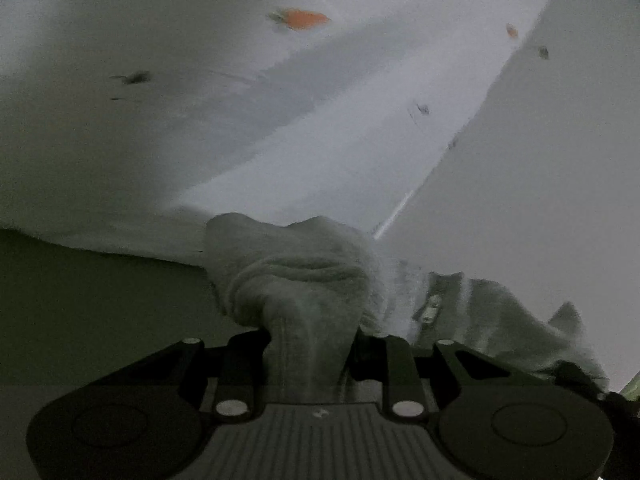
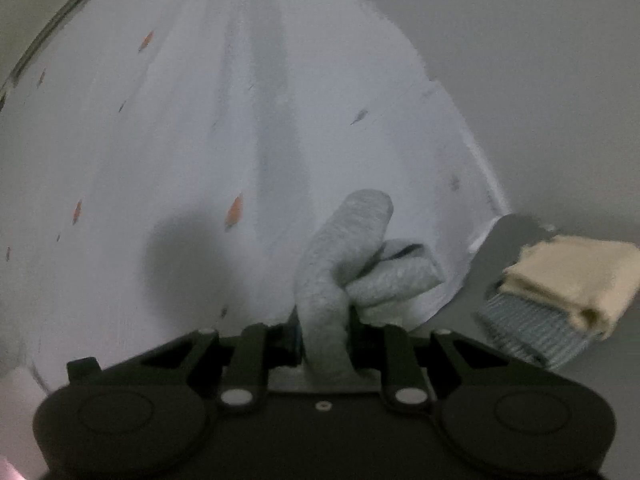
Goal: Fold clothes
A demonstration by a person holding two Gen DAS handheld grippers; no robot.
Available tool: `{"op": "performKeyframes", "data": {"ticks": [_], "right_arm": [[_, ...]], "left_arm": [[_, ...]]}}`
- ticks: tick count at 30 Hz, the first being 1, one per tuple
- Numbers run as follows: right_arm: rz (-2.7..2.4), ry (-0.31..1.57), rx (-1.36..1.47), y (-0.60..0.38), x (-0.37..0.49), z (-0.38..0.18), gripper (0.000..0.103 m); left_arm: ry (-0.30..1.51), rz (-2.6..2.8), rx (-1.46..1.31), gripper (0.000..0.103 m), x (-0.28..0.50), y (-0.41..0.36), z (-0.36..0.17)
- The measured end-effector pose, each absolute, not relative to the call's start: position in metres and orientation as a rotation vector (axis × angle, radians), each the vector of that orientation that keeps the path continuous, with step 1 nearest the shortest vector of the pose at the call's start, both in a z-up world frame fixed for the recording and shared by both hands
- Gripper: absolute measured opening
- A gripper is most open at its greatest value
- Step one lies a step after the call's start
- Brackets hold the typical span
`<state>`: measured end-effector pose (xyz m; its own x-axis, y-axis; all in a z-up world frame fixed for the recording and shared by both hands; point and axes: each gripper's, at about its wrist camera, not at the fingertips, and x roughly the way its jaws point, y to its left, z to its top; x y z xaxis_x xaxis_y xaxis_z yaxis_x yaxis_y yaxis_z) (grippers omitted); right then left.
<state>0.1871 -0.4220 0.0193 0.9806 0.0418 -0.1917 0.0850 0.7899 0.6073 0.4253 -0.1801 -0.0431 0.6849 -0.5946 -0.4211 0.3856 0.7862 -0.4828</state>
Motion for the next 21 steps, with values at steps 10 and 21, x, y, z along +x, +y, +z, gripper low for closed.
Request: {"op": "performKeyframes", "data": {"ticks": [10, 21], "right_arm": [[-0.072, 0.135, 0.776, -0.541, 0.182, -0.006, 0.02], [-0.114, 0.126, 0.921, -0.634, 0.22, -0.048, 0.02]], "left_arm": [[0.639, -0.623, -0.16, 0.025, 0.482, -0.348, -0.006], [0.672, -0.724, 0.063, 0.025, 0.578, -0.49, 0.005]]}}
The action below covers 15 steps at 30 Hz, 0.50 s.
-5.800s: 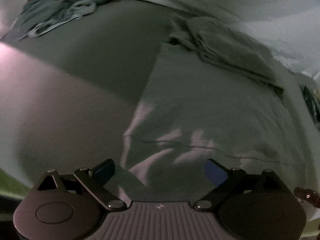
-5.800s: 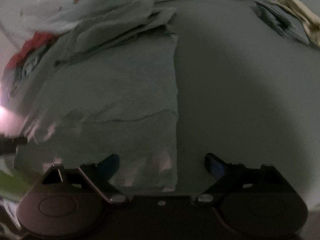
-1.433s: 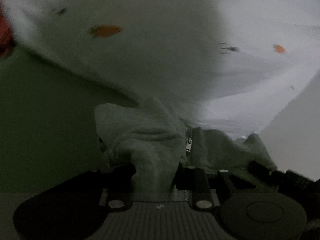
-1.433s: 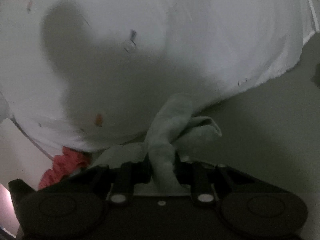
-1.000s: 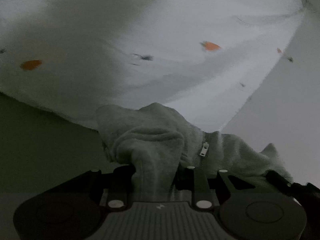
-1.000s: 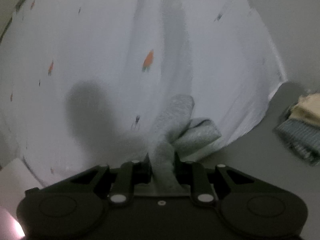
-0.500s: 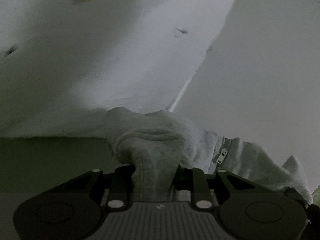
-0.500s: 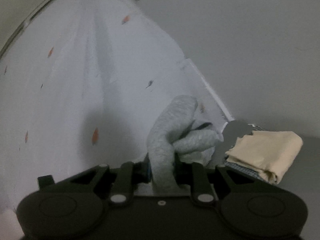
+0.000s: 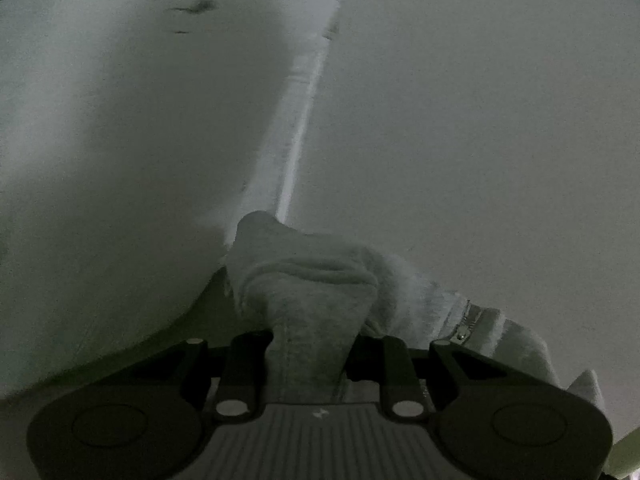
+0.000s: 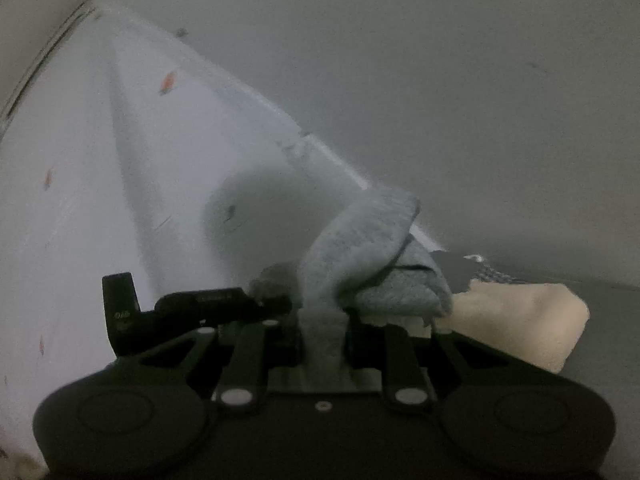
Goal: Fold clothes
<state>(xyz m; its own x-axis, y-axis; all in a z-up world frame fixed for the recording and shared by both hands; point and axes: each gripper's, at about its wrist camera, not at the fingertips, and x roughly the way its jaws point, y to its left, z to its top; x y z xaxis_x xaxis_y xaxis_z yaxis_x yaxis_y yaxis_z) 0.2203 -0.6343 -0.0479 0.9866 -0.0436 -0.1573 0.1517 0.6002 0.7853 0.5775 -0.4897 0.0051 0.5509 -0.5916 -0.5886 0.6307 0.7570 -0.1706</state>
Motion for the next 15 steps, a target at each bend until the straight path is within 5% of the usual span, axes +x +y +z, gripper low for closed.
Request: {"op": "performKeyframes", "data": {"ticks": [5, 9, 12, 15], "right_arm": [[-0.239, 0.221, 0.947, -0.672, 0.248, -0.094, 0.023], [-0.415, 0.459, 0.845, -0.695, 0.271, -0.143, 0.038], [-0.455, 0.536, 0.725, -0.699, 0.276, -0.153, 0.051], [-0.46, 0.543, 0.587, -0.693, 0.292, -0.134, 0.051]], "left_arm": [[0.754, -0.757, 0.225, 0.039, 0.64, -0.569, -0.055], [0.836, -0.634, 0.457, 0.047, 0.681, -0.614, -0.14], [0.84, -0.607, 0.437, 0.068, 0.694, -0.613, -0.162], [0.835, -0.617, 0.37, 0.078, 0.707, -0.607, -0.161]]}}
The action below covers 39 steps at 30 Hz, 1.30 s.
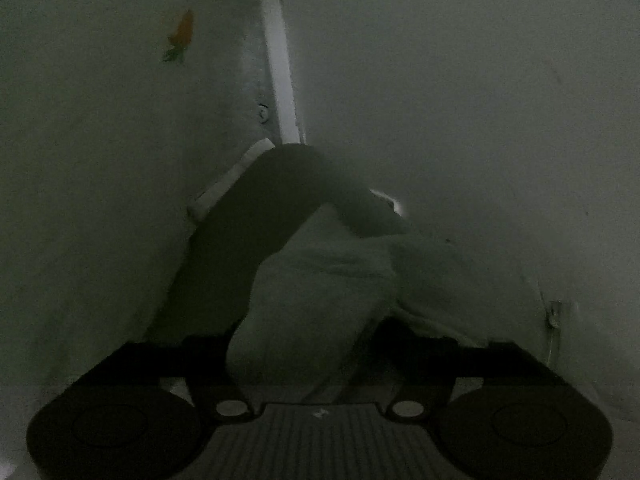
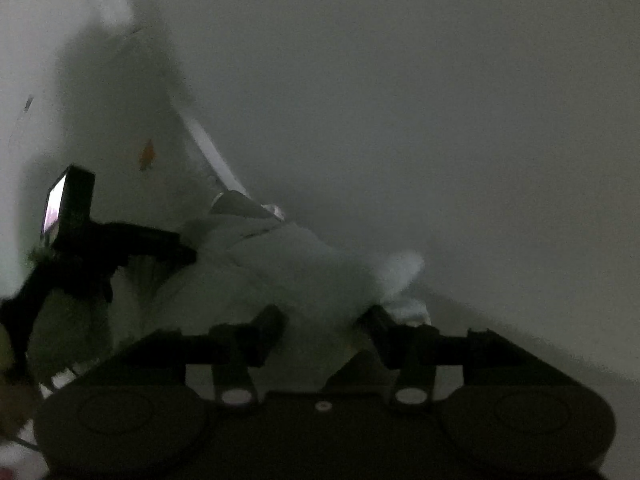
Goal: Fold clothes
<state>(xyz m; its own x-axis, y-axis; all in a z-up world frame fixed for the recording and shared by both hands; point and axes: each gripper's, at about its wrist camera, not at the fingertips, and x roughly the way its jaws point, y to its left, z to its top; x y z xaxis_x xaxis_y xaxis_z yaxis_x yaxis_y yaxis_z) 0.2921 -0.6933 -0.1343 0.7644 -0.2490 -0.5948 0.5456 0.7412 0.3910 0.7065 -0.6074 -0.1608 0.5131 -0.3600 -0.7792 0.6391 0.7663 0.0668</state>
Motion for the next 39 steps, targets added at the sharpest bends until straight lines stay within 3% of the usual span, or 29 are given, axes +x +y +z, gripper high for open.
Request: {"op": "performKeyframes", "data": {"ticks": [6, 10, 14, 16, 20, 23, 26, 28, 39], "right_arm": [[-0.516, 0.42, 0.302, -0.68, 0.31, -0.111, 0.051], [-0.441, 0.557, 0.402, -0.692, 0.331, -0.141, 0.051], [-0.44, 0.658, 0.607, -0.714, 0.335, -0.16, 0.057], [-0.438, 0.681, 0.558, -0.715, 0.337, -0.155, 0.067], [-0.405, 0.701, 0.405, -0.706, 0.345, -0.144, 0.07], [-0.356, 0.682, 0.342, -0.699, 0.349, -0.129, 0.084], [-0.303, 0.607, 0.331, -0.691, 0.346, -0.109, 0.088], [-0.25, 0.556, 0.351, -0.683, 0.348, -0.091, 0.1], [0.003, 0.335, 0.208, -0.576, 0.318, -0.008, 0.103]], "left_arm": [[0.867, -0.635, 0.263, 0.097, 0.723, -0.597, -0.172], [0.872, -0.636, 0.214, 0.103, 0.72, -0.59, -0.183], [0.808, -0.647, 0.14, 0.103, 0.711, -0.576, -0.17], [0.727, -0.606, 0.153, 0.103, 0.701, -0.571, -0.158], [0.623, -0.576, 0.064, 0.103, 0.681, -0.541, -0.124], [0.559, -0.55, -0.065, 0.103, 0.653, -0.502, -0.091], [0.481, -0.473, -0.125, 0.103, 0.615, -0.461, -0.058], [0.426, -0.42, -0.15, 0.103, 0.586, -0.431, -0.037], [0.183, -0.22, -0.263, 0.103, 0.414, -0.266, 0.051]]}}
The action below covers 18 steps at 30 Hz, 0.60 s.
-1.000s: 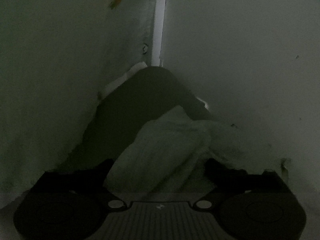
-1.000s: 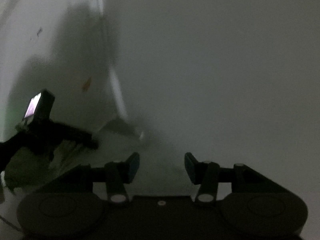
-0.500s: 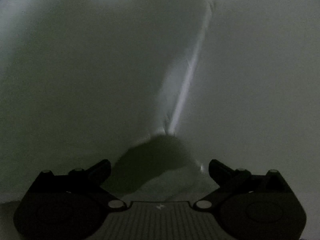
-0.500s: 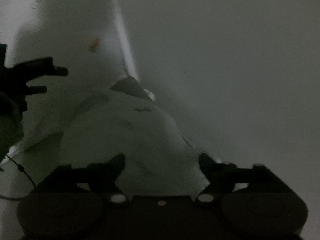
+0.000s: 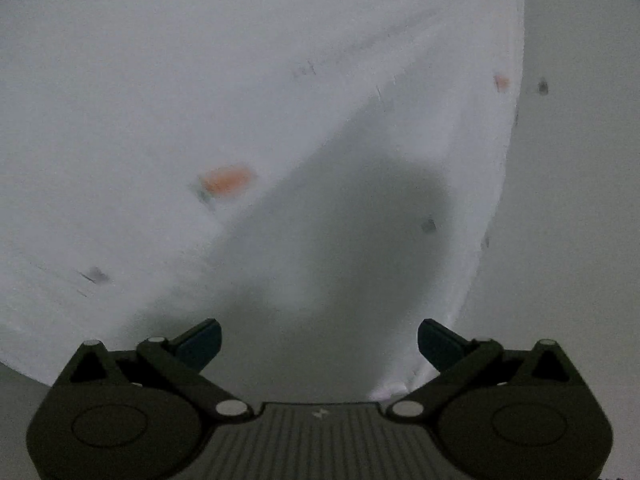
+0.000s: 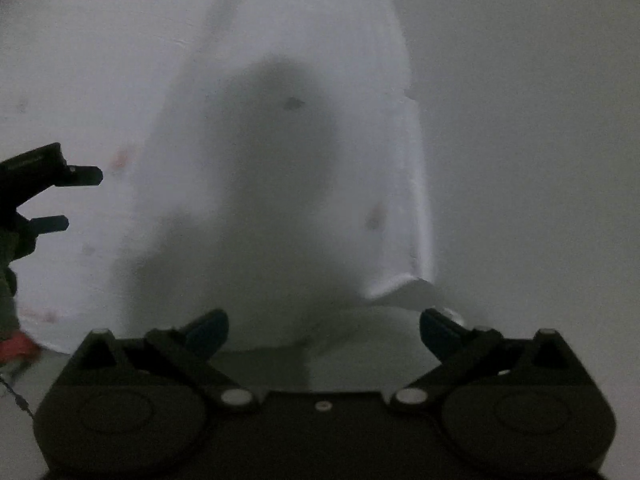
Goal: Fold clothes
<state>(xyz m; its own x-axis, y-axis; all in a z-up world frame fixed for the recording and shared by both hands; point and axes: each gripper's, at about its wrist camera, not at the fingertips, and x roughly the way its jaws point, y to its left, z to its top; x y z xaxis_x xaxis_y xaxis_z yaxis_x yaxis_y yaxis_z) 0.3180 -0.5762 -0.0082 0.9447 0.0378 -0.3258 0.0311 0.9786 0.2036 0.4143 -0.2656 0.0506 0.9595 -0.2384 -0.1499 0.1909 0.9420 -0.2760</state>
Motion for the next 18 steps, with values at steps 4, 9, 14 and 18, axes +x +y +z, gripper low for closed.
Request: {"op": "performKeyframes", "data": {"ticks": [4, 9, 14, 18], "right_arm": [[0.022, 0.296, 0.182, -0.523, 0.287, 0.018, 0.102], [0.068, 0.278, 0.218, -0.453, 0.257, 0.038, 0.102], [0.097, 0.255, 0.222, -0.378, 0.207, 0.05, 0.103], [0.107, 0.267, 0.224, -0.324, 0.159, 0.069, 0.103]], "left_arm": [[0.151, -0.192, -0.277, 0.103, 0.356, -0.214, 0.065], [0.176, -0.125, -0.175, 0.103, 0.281, -0.156, 0.067], [0.213, -0.082, -0.051, 0.103, 0.206, -0.102, 0.058], [0.252, -0.076, -0.039, 0.103, 0.163, -0.072, 0.051]]}}
